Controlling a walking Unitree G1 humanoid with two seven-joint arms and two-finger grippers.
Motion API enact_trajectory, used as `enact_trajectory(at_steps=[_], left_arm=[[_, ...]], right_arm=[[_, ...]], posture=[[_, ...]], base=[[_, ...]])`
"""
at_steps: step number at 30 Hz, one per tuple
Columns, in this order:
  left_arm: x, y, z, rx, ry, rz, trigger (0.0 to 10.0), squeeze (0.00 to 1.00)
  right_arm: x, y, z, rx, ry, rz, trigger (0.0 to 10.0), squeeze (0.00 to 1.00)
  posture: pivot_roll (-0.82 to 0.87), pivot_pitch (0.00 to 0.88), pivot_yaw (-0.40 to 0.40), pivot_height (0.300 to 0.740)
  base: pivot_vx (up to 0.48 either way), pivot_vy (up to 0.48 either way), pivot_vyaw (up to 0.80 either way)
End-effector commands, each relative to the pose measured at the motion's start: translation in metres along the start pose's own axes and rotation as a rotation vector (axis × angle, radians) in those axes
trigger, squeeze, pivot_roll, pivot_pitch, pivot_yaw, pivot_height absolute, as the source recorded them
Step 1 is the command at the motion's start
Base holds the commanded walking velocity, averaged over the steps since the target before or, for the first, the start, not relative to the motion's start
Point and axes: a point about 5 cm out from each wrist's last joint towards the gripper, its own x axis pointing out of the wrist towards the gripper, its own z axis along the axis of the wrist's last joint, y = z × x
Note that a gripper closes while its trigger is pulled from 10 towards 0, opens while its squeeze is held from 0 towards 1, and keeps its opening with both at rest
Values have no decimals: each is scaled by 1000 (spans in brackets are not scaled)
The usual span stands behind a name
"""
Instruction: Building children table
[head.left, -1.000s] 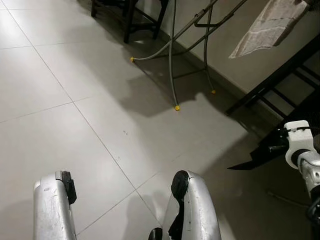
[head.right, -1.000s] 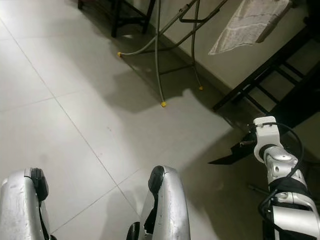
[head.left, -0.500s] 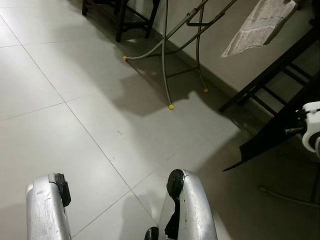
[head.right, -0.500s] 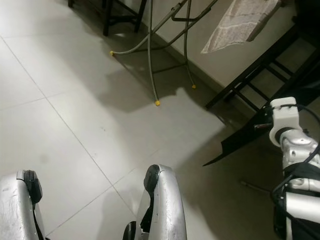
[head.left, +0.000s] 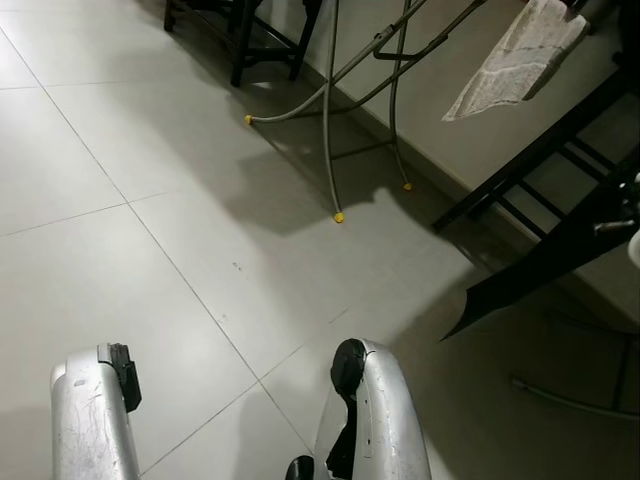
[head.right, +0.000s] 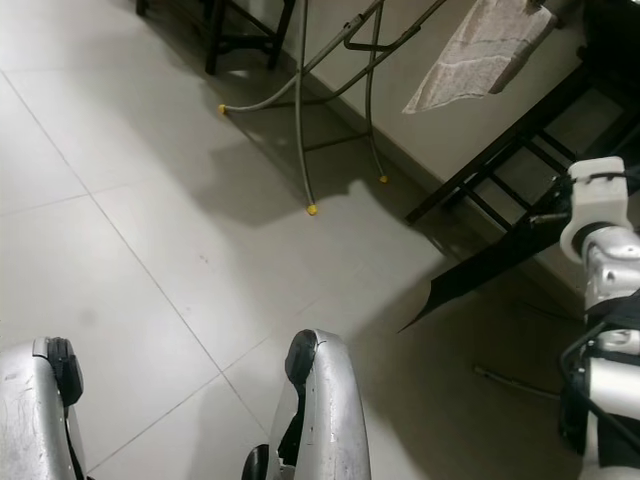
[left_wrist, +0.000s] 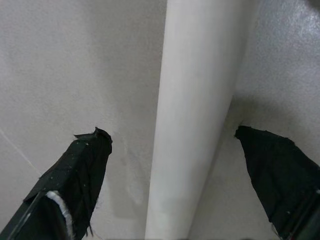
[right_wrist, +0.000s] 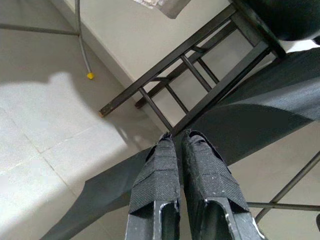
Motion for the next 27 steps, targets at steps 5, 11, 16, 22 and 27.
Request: enact_trajectory(at_steps=[5, 11, 16, 22, 27], left_arm=[[-16, -46, 3, -45, 25, -127, 10000, 0], [-17, -49, 0, -77, 54, -147, 10000, 0], [-19, -52, -3, -98, 64, -141, 10000, 0], [-21, -55, -3, -112, 68, -144, 10000, 0], [-23, -56, -6, -132, 80, -146, 10000, 0]], right_arm=[[-5, -14, -12, -11, 63, -27, 10000, 0], [-4, -13, -7, 34, 67, -13, 10000, 0], [-6, -7, -31, 35, 160, 10, 10000, 0], [-13, -8, -63, -6, 272, 23, 10000, 0], [-22, -16, -80, -32, 335, 13, 10000, 0]], posture=[[-365, 77, -400, 300], [-370, 72, -400, 300], [-380, 62, -400, 300], [-379, 64, -400, 300], [-370, 66, -400, 300]], base=[[0, 0, 0], [0, 0, 0], [0, 0, 0], [0, 0, 0], [0, 0, 0]])
